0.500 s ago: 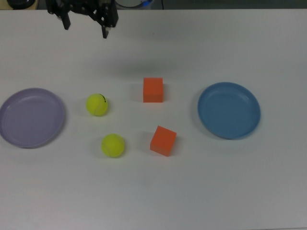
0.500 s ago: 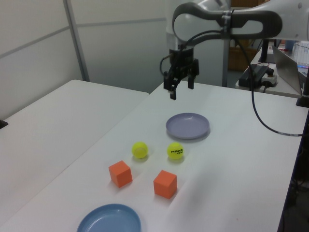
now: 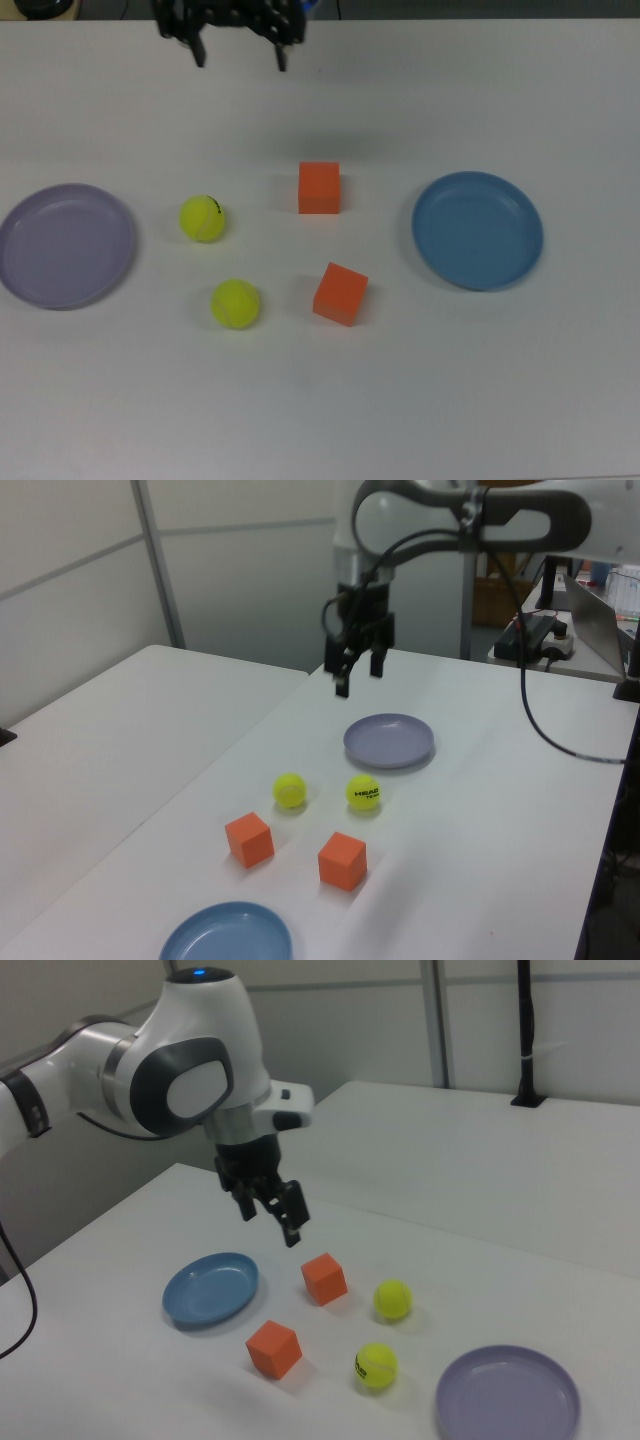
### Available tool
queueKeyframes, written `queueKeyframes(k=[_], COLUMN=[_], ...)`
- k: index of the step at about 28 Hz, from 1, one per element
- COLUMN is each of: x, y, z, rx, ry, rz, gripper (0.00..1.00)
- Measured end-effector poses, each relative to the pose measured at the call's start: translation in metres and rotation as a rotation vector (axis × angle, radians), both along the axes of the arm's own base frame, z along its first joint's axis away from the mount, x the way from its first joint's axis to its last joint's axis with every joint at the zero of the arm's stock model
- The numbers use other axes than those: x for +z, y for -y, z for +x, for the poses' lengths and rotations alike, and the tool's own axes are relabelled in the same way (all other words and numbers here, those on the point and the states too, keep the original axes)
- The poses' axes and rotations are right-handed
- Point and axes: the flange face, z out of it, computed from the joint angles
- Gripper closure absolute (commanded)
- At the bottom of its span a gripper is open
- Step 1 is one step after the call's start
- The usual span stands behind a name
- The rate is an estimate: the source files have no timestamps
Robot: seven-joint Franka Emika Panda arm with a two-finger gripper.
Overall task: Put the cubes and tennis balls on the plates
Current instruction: 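Move the open gripper down over the orange cube near the balls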
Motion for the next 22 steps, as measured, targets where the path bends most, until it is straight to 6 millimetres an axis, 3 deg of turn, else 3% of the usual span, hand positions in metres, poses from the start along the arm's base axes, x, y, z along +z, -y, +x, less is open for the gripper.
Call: queueKeyframes(k=[3, 12, 22], x=[-0.017, -0.073, -0.151], y=[-0.025, -0.055, -0.068], z=[0.001, 0.004, 0.001], rx=[0.01, 0.039, -0.002], ry=[-0.03, -0.108, -0.024], rz=[-0.019, -0.046, -0.033], gripper=[0.0, 0.0, 0.0])
